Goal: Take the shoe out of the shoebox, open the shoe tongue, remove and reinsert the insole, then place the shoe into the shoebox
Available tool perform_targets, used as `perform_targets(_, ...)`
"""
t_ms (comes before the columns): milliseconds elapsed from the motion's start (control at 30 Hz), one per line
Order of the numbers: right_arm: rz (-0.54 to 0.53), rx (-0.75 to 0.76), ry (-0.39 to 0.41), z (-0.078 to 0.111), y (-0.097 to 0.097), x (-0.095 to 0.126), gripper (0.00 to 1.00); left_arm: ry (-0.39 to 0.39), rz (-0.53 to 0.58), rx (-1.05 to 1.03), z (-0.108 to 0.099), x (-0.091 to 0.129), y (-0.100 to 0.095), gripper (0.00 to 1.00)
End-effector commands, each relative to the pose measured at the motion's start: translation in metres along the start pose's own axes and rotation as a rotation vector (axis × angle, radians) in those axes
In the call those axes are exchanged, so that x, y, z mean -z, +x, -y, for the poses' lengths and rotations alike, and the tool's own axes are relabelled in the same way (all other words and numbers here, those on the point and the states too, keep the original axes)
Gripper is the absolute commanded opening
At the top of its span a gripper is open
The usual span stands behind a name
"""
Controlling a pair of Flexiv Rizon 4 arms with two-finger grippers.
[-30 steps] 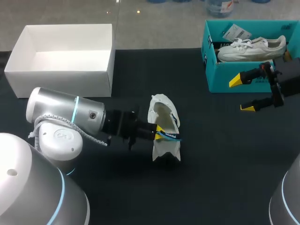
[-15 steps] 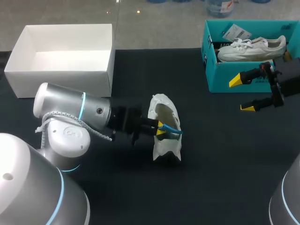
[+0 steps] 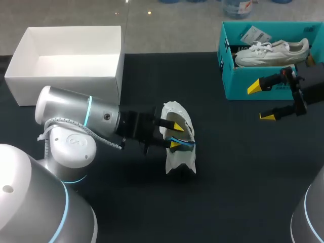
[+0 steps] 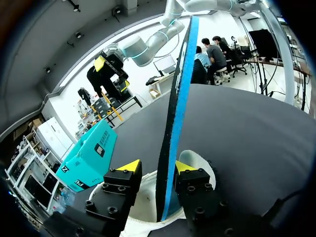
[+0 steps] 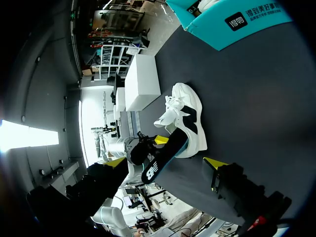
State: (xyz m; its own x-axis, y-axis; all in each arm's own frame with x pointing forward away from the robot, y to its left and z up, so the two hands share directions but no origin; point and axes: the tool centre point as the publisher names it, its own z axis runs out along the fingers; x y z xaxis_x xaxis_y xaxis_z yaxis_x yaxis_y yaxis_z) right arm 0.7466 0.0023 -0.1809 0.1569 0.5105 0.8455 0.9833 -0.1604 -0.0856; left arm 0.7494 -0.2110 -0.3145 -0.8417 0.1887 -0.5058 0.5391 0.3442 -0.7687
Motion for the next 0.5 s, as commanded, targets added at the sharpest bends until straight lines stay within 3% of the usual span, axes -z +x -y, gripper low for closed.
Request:
perform_targets(33, 0.004, -0.001, 0.000, 0.000, 0.000, -0.001, 1.00, 0.011, 0.006, -0.010, 0.009, 0.014, 0.006, 0.35)
perform_targets(67, 0.004, -0.001, 0.000, 0.000, 0.000, -0.001, 1.00, 0.015, 0.001, -0.010, 0.011, 0.014, 0.007, 0.30)
perform_targets(133, 0.004, -0.001, 0.000, 0.000, 0.000, -0.001, 1.00, 0.017, -0.013, -0.011, 0.013, 0.014, 0.009, 0.06)
perform_targets(167, 0.004, -0.001, 0.000, 0.000, 0.000, -0.001, 1.00, 0.017, -0.022, -0.008, 0.013, 0.013, 0.010, 0.00)
perform_targets(500, 0.004, -0.001, 0.000, 0.000, 0.000, -0.001, 1.00, -0.022, -0.098, -0.002, -0.003, 0.002, 0.022, 0.00)
